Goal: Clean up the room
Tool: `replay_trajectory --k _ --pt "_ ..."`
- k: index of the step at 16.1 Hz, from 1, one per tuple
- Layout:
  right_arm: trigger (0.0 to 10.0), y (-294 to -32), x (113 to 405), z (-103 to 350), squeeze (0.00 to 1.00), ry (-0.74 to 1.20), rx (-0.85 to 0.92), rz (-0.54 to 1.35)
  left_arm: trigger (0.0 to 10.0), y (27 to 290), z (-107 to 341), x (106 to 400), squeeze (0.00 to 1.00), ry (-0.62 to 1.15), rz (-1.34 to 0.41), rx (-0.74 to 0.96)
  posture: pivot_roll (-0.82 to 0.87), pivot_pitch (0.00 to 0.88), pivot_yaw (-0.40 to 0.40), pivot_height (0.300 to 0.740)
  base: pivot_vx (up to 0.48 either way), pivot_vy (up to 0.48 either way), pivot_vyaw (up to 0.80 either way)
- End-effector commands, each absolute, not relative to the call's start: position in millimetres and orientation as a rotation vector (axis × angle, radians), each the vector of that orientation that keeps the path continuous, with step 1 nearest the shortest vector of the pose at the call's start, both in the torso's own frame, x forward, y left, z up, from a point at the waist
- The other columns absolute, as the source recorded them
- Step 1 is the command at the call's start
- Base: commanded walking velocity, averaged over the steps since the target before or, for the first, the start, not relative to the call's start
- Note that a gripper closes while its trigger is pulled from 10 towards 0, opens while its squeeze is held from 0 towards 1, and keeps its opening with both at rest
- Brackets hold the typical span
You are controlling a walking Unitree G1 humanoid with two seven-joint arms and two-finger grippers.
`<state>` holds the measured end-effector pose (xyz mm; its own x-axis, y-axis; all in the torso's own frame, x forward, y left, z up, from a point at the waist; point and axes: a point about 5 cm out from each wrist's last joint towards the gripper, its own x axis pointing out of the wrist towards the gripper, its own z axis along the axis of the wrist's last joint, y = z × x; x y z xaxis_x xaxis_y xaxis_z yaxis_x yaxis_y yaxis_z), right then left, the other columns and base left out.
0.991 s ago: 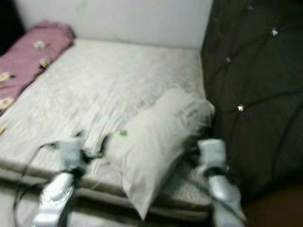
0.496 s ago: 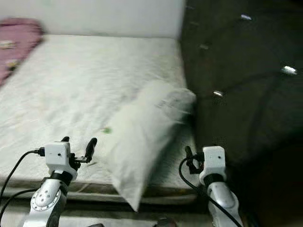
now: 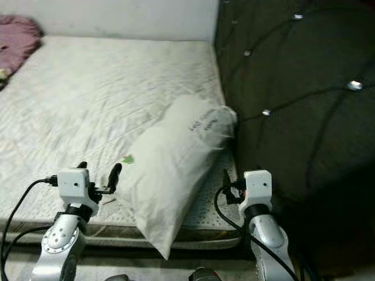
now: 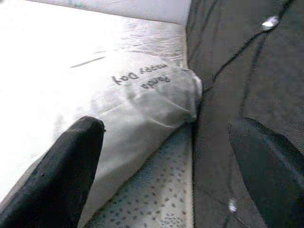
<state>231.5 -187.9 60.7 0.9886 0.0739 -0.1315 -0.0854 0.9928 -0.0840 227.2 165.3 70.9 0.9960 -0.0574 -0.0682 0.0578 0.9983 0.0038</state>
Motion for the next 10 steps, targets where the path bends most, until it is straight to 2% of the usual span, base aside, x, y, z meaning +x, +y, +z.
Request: replay_trajectory --k 1,10 --pt "10.0 -189.4 231.3 61.8 0.00 0.126 -0.095 0.083 10.0 168.4 73.7 226.9 0.00 0.061 -0.050 0.019 -0.02 0.094 0.014 0.740 0.000 0.000 0.00" --pt "10.0 -179.4 240.4 65.3 0.00 0.108 -0.088 0.131 10.0 167.7 74.5 226.9 0.00 0.058 -0.036 0.046 -0.01 0.099 0.009 0.630 0.000 0.000 0.00"
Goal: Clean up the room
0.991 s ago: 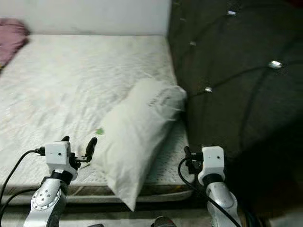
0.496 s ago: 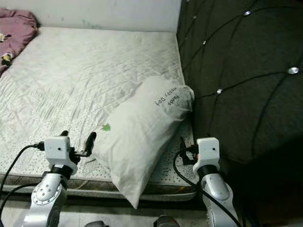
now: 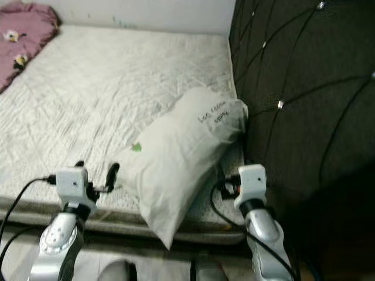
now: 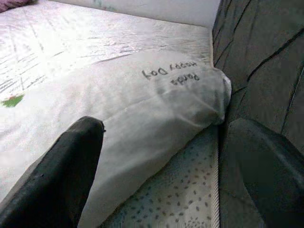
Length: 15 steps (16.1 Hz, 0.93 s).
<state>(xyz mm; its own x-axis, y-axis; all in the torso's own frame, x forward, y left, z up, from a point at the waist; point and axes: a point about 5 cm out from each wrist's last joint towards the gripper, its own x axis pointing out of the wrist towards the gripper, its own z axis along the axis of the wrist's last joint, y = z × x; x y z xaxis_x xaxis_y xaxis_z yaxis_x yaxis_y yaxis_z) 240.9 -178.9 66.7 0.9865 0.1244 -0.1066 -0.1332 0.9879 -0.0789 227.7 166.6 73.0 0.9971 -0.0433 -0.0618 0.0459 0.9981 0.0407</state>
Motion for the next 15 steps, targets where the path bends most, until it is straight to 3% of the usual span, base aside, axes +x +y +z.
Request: replay_trajectory --k 1,6,11,14,15 --pt "10.0 -179.1 241.4 65.5 0.00 0.107 -0.086 0.135 10.0 169.1 74.7 227.2 0.00 0.056 -0.020 0.053 -0.01 0.099 0.009 0.630 0.000 0.000 0.00" --pt "10.0 -177.6 248.1 66.9 0.00 0.103 -0.086 0.138 10.0 170.4 80.5 233.9 0.00 0.032 -0.002 0.060 0.00 0.114 -0.001 0.630 0.000 0.000 0.00" --pt "10.0 -182.9 237.2 55.3 0.00 0.183 -0.093 0.126 10.0 173.3 75.6 224.2 0.00 0.085 0.032 0.030 0.00 0.192 -0.037 0.630 0.000 0.000 0.00" --pt "10.0 -182.0 235.3 49.3 0.00 0.198 -0.091 0.140 10.0 163.7 72.2 224.3 0.00 0.095 0.003 0.024 0.03 0.078 -0.021 0.630 0.000 0.000 0.00" --pt "10.0 -179.0 248.9 59.7 0.00 0.159 -0.079 0.125 10.0 164.7 80.9 234.6 0.00 0.070 0.001 0.020 0.01 0.178 -0.019 0.630 0.000 0.000 0.00"
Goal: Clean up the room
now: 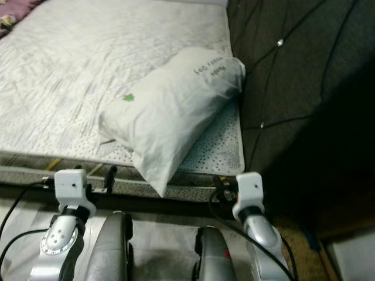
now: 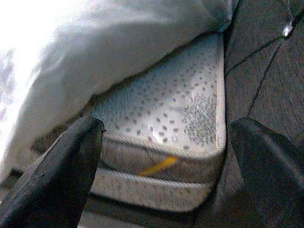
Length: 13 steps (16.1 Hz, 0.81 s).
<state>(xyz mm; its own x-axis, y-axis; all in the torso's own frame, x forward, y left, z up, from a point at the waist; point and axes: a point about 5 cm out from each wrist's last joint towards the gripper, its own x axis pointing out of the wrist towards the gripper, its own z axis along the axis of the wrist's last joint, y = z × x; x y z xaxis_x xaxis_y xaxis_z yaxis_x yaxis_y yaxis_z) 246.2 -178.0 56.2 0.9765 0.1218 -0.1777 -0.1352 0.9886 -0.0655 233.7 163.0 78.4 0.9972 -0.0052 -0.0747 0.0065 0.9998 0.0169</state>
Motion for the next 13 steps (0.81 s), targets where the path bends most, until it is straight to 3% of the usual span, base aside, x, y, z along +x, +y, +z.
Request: replay_trajectory --k 1,5,7,13 --pt "10.0 -180.4 247.7 60.4 0.00 0.145 -0.070 0.104 10.0 164.9 81.0 232.8 0.00 0.061 0.008 0.010 0.00 0.107 -0.010 0.630 0.000 0.000 0.00" --pt "10.0 -173.0 237.1 62.7 0.00 0.134 -0.082 0.177 10.0 164.9 86.0 226.8 0.00 0.036 -0.011 0.000 0.01 0.143 -0.021 0.630 0.000 0.000 0.00" --pt "10.0 -170.7 241.1 65.9 0.00 0.129 -0.061 0.184 10.0 164.7 88.7 228.5 0.00 0.031 -0.027 0.002 0.02 0.154 -0.027 0.630 0.000 0.000 0.80" --pt "10.0 -170.3 254.8 74.8 0.00 0.111 -0.048 0.206 10.0 168.2 96.3 232.0 0.00 0.019 -0.046 0.007 0.03 0.181 -0.025 0.630 0.266 0.000 0.13"
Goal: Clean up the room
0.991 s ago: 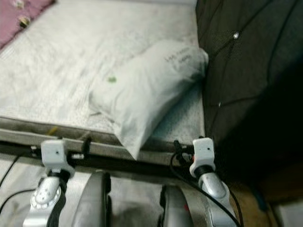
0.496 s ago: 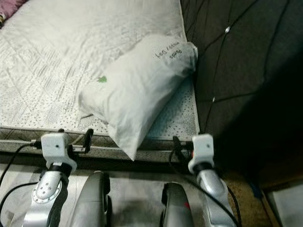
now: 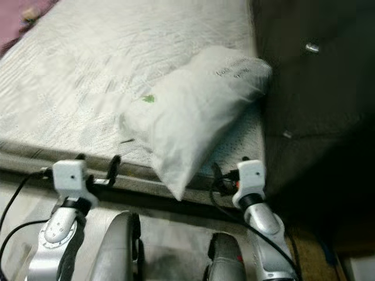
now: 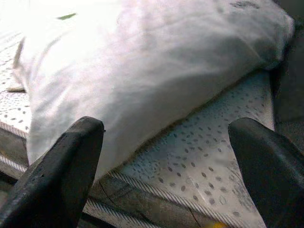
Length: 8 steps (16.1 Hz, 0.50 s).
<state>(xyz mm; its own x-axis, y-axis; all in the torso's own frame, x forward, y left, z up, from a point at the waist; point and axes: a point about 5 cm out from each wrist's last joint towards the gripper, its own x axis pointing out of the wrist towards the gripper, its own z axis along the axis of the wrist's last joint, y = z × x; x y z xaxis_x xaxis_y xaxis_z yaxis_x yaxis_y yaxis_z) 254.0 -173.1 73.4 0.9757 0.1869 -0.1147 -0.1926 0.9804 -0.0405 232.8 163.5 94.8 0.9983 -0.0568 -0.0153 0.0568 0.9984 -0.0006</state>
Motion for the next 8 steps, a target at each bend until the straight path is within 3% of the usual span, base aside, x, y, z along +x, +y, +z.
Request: replay_trajectory --k 1,8 --pt "10.0 -170.8 256.4 73.8 0.00 0.117 -0.040 0.192 10.0 168.4 97.0 233.8 0.00 0.016 -0.045 0.008 0.04 0.177 -0.026 0.630 0.277 0.000 0.00" --pt "10.0 -160.6 264.0 77.6 0.00 0.100 -0.028 0.232 10.0 169.5 100.0 233.7 0.00 0.025 -0.065 0.011 0.05 0.194 -0.006 0.630 0.305 0.000 0.00"
